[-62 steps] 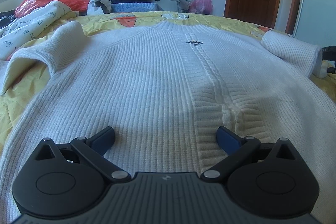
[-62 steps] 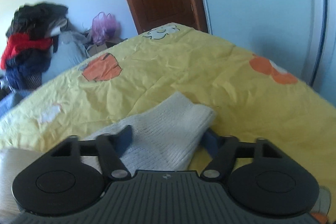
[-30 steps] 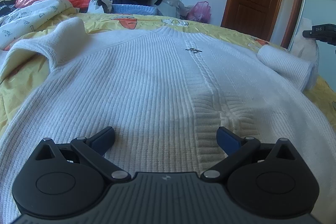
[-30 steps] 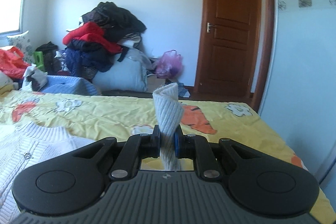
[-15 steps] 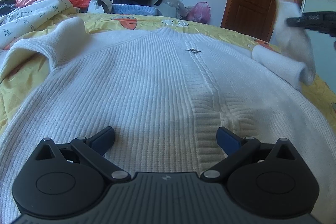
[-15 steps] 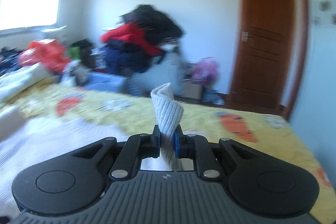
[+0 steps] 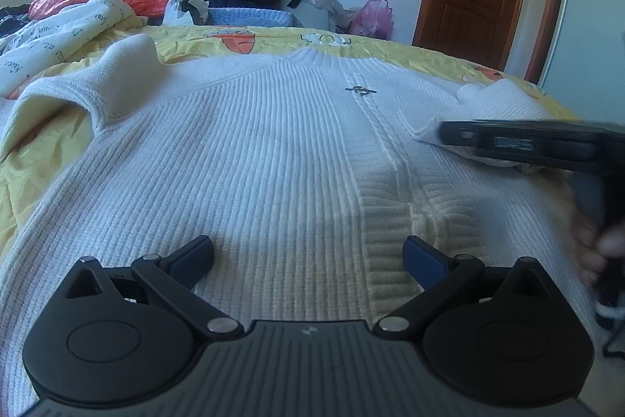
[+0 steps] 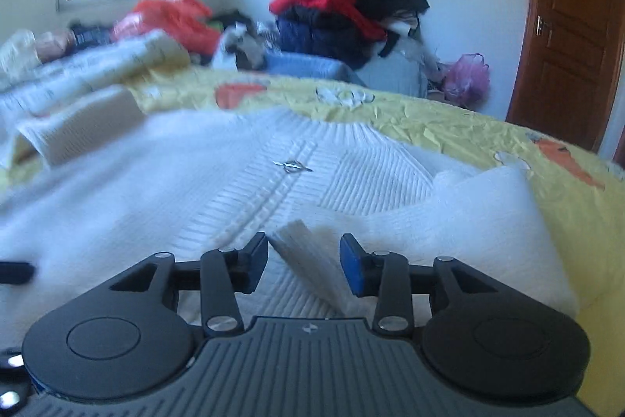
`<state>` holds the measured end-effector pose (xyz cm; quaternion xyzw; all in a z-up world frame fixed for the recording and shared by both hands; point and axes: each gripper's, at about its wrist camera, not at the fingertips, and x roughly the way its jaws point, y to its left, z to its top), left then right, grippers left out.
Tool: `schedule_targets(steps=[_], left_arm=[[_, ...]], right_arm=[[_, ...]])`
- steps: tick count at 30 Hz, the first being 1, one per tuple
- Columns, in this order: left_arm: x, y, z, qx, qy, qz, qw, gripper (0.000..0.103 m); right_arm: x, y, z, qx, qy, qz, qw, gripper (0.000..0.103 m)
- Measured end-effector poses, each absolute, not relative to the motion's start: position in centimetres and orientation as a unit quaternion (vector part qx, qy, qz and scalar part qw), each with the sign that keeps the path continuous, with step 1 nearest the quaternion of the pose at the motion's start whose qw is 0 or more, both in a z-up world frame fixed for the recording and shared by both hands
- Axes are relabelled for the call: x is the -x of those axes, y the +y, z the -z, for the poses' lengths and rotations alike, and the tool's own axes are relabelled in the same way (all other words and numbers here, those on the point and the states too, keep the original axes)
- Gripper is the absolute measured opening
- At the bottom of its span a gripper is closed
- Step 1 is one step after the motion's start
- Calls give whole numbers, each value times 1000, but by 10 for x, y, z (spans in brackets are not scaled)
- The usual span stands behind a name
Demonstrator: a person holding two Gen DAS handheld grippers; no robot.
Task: Fold small clothes
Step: 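Carry the held sleeve across the sweater body with the right tool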
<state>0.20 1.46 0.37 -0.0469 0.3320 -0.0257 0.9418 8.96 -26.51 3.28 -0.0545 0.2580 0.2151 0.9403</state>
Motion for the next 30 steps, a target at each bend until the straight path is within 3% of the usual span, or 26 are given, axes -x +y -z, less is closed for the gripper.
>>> schedule_targets(steps=[6, 14, 23, 25, 27, 30], left_arm=[[-16, 17, -16, 82, 350, 29, 933, 103], [-100, 27, -24, 360, 430, 150, 814, 103], [-145, -10, -13, 358, 447, 128, 810, 102], [-144, -17, -18, 348, 449, 137, 811, 89], [-145, -21, -19, 349, 453, 155, 806, 65], [-147, -24, -12, 357, 472, 166, 789, 65]], right_arm=[[-59, -329, -27, -39, 264, -194, 944, 49], [-55, -357, -17, -120, 275, -200, 933, 51], [-69, -383, -7, -218, 284, -189, 914, 56], [-69, -381, -5, -217, 287, -190, 913, 57], [-67, -380, -5, -216, 287, -193, 913, 59], [-66, -381, -6, -219, 287, -194, 912, 60]])
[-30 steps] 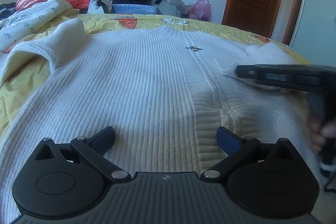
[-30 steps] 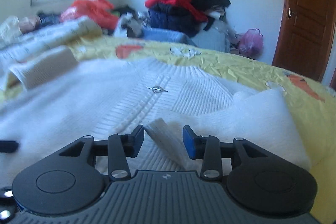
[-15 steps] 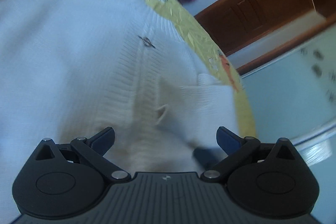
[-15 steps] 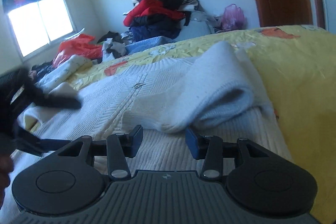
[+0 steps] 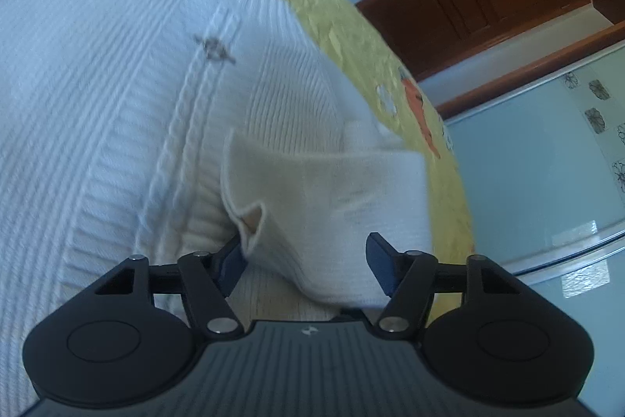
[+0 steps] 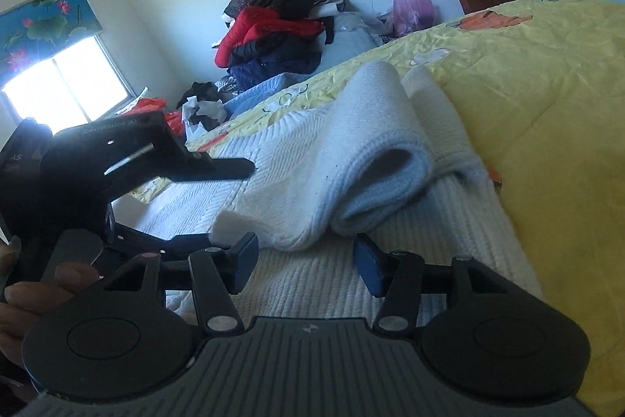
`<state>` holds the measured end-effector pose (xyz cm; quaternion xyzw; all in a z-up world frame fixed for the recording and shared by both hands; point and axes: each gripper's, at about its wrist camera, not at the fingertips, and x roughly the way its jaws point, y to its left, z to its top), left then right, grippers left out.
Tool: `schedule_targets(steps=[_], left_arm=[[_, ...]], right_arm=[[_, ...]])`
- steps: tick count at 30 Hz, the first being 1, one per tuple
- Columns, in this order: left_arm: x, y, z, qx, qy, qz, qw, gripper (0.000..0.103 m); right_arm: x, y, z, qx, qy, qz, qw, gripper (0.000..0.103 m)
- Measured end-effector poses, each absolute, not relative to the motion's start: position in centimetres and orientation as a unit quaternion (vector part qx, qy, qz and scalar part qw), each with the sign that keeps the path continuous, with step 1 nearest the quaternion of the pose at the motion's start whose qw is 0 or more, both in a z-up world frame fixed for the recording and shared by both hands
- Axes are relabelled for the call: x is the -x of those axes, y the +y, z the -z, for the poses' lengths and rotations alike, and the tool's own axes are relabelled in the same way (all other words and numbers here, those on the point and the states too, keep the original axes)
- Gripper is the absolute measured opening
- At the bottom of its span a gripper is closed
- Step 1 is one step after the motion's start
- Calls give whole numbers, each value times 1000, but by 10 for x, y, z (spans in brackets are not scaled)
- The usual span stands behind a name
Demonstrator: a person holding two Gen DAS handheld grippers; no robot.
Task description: Fold small clothes
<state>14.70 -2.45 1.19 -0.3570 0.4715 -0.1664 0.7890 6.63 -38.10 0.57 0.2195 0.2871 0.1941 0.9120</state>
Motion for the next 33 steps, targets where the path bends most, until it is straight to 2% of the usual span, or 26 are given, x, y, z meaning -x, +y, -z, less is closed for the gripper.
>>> schedule_targets(steps=[3, 4, 6, 8, 9, 11, 17, 23, 28, 33], left_arm=[[-145, -24, -8, 360, 473, 167, 787, 64], [-146, -24, -8, 363, 471, 164, 787, 60], [-147, -22, -8, 355, 471, 147, 794, 34], [-149, -19, -6, 347, 472, 125, 801, 15], [-149, -18, -3, 343, 473, 119, 803, 11], [-148, -17, -3, 335, 465, 119, 811, 10], [-141, -33, -46, 202, 397, 92, 891, 9], [-137, 19, -92, 163, 325, 52, 930, 9], [-139, 74, -86, 181, 336, -1, 924, 9], [-141, 80, -55, 181, 374, -17, 909, 9]], right_arm=[[-65, -381, -6, -221, 288, -195, 911, 61], [-67, -381, -7, -221, 288, -196, 911, 61], [-66, -381, -7, -222, 289, -196, 910, 62], [-67, -382, -6, -224, 291, -197, 909, 62], [-69, -383, -5, -226, 291, -198, 908, 62], [-70, -384, -5, -229, 292, -199, 907, 63], [-73, -386, -4, -234, 294, -200, 905, 63], [-74, -386, -4, -234, 294, -201, 905, 63], [-72, -386, -3, -235, 293, -202, 904, 64], [-73, -386, -3, -234, 294, -204, 904, 65]])
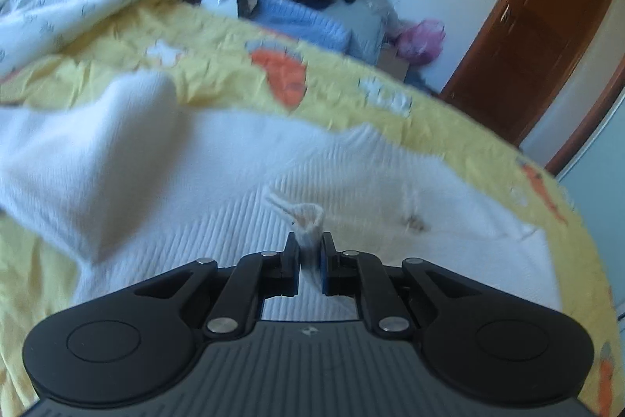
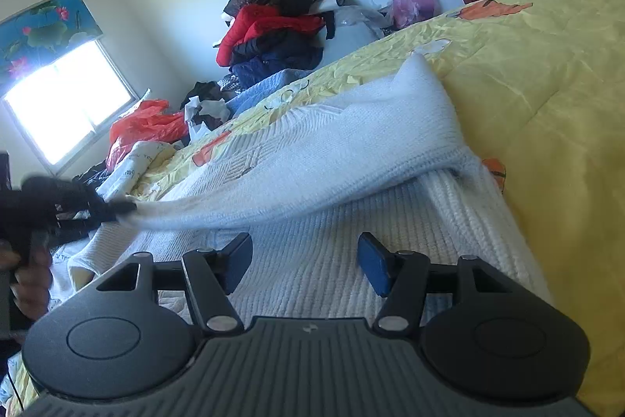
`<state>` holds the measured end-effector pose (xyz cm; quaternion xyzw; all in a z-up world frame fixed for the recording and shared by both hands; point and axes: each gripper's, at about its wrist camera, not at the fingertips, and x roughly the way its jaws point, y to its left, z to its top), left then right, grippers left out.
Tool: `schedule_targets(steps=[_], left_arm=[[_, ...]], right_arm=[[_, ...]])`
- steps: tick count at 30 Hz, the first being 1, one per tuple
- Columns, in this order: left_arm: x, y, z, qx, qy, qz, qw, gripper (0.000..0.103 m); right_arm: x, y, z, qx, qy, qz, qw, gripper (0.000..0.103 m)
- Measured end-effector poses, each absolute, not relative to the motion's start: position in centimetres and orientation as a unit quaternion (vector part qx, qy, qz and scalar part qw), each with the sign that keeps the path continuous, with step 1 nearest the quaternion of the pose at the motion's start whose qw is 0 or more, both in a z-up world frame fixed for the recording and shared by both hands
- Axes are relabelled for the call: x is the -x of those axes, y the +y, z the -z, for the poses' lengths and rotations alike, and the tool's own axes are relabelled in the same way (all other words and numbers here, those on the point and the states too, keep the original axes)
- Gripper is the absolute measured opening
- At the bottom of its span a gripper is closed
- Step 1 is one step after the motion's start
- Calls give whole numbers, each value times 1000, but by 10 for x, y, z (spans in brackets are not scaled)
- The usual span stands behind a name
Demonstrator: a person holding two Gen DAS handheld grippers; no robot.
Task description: Fold small clothes
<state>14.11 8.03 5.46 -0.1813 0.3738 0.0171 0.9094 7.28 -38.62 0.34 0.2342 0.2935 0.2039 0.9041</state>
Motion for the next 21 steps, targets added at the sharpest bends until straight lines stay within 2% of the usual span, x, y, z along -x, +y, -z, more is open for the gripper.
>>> schedule_targets(steps=[5, 7, 9, 11, 13, 14, 15, 16, 17, 21], left_arm=[[-135, 71, -33, 135, 397, -35, 907, 9], [-130, 75, -31, 143, 405, -38, 902, 13], [-127, 79, -37, 140, 406, -57, 901, 29], [-117, 79, -52, 111, 385, -102, 910, 32], [-103, 77, -69, 89, 332, -125, 931, 35], [-98, 75, -75, 88, 308, -124, 939, 49], [-94, 72, -80, 90, 292, -113, 946, 70], [-93, 67, -81, 89, 282, -96, 950, 81], [-95, 61, -78, 81, 279, -82, 953, 87], [-109, 31, -38, 9, 307, -59, 950, 87]], right_arm=[[-72, -387, -3, -231, 294, -205, 905, 65], [-72, -386, -3, -231, 294, -205, 905, 66], [-72, -386, -3, -231, 294, -204, 905, 66], [-72, -386, -3, -231, 294, -205, 905, 66], [-72, -386, -3, -231, 294, -205, 905, 66], [-72, -386, -3, -230, 294, -205, 905, 67], [-73, -386, -3, -229, 294, -206, 905, 67], [-73, -386, -3, -228, 294, -207, 905, 68], [-73, -386, -3, -227, 294, -207, 905, 68], [-73, -383, -4, -218, 295, -204, 908, 68]])
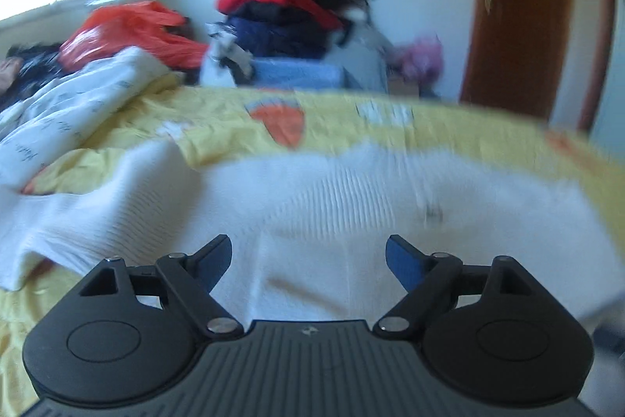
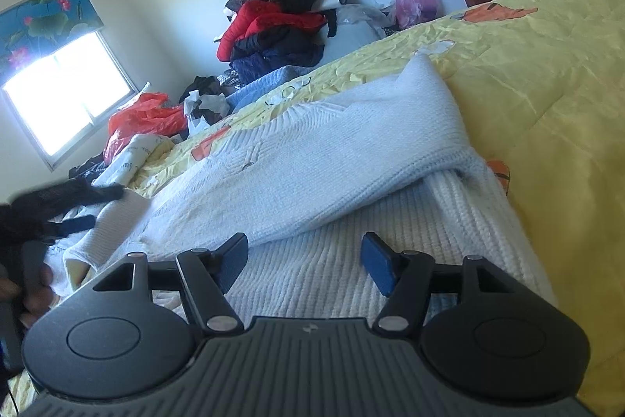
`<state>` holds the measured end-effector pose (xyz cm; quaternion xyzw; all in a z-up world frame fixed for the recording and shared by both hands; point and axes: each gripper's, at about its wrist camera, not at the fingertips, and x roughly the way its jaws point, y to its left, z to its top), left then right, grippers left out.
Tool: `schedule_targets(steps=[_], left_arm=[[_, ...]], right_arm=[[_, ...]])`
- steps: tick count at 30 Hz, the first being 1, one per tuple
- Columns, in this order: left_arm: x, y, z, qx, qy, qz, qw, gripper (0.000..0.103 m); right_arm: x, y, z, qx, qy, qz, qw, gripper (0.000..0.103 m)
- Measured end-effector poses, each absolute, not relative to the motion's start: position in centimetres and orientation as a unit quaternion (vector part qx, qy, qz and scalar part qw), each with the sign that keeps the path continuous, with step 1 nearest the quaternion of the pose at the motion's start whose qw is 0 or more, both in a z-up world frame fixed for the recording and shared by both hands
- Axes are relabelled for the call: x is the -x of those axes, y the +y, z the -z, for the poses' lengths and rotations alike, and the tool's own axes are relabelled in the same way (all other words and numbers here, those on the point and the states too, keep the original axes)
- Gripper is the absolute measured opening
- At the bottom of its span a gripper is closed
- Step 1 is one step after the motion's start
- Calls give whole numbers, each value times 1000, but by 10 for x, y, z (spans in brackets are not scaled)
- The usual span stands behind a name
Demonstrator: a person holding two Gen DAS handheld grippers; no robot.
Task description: Fold small clothes
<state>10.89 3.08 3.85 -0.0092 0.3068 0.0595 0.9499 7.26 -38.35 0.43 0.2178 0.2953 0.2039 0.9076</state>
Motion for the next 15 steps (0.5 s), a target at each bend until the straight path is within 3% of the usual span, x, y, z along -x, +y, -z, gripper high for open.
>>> schedule_targets(steps=[2, 7, 9, 11, 15], left_arm=[[-118, 26, -10, -6, 352, -60, 934, 87], [-114, 43, -3, 49, 342, -39, 938, 93], [-115, 41, -2, 44, 343, -41, 937, 95], [-114, 40, -2, 45, 343, -40, 937, 95], [-116, 43, -3, 50, 343, -35, 938, 96]], right_arm=[[-72, -381, -7, -206, 296, -200, 911, 68], [-71, -369, -51, -133, 224, -197, 945, 74], [-95, -365, -71, -123, 202, -198, 951, 92], [-132, -357, -76, -99, 218, -192, 952, 100], [-205, -338, -46, -32, 310, -149, 938, 90]])
